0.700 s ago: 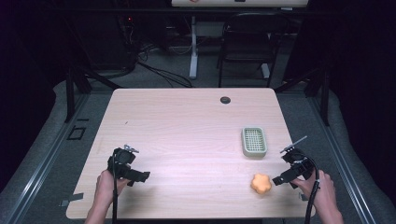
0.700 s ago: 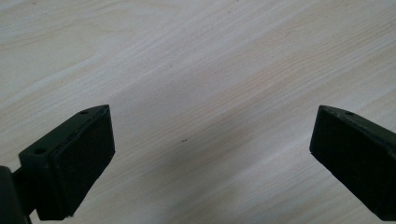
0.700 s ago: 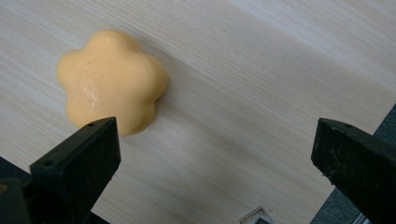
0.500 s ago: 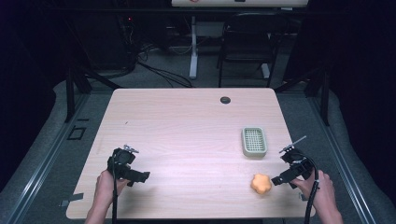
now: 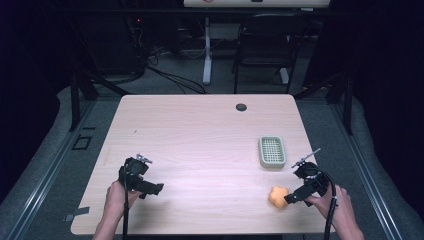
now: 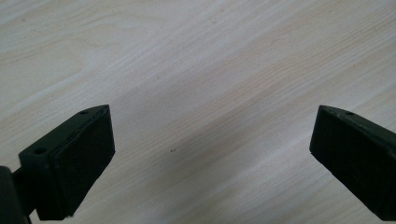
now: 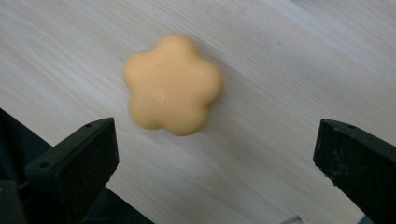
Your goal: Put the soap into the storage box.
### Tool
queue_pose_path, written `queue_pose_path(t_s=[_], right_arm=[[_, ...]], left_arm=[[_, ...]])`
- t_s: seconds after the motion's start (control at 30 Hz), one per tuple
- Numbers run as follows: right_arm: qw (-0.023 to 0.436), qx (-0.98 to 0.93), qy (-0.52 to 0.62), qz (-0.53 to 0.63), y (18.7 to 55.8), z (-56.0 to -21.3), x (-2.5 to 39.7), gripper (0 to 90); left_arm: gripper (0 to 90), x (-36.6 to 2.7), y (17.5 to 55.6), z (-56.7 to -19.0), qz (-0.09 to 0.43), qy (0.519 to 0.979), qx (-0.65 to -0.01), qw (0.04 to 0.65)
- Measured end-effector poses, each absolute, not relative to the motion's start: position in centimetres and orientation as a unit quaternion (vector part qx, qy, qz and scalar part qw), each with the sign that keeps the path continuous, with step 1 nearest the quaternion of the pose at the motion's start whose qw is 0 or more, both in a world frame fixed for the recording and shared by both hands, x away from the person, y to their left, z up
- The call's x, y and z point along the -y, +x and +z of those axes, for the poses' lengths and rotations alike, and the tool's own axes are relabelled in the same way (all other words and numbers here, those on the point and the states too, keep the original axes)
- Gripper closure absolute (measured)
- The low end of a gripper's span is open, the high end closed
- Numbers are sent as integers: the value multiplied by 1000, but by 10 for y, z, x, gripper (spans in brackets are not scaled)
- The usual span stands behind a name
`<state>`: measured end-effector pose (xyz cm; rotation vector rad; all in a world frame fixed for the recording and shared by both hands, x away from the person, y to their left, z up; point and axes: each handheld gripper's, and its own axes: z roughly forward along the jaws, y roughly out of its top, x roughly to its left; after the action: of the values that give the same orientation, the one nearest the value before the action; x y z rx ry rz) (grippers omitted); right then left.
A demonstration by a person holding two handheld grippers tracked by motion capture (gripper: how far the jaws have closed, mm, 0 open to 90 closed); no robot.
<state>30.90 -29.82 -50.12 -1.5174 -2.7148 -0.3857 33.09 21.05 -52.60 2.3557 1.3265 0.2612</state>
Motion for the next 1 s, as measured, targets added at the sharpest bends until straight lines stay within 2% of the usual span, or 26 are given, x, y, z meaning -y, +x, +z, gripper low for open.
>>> queue_pose_path(t_s=[0.13,0.43,0.63,0.83,0.9,1.0], right_arm=[[-1,861,-488,-141,307,-506,290,0],[8,888,-452,-85,315,-518,263,0],[6,883,-460,-95,317,-524,256,0],[14,889,-451,-74,325,-527,256,44],[15,881,-464,-95,324,-531,254,88],[22,900,-431,-50,329,-527,255,129]], left_arm=[[0,-211,331,-526,94,848,-477,211],[0,-211,330,-526,91,848,-479,210],[0,-212,330,-527,94,846,-481,211],[0,-213,329,-526,95,844,-482,214],[0,-213,329,-526,93,845,-482,214],[0,-213,329,-526,92,846,-481,212]])
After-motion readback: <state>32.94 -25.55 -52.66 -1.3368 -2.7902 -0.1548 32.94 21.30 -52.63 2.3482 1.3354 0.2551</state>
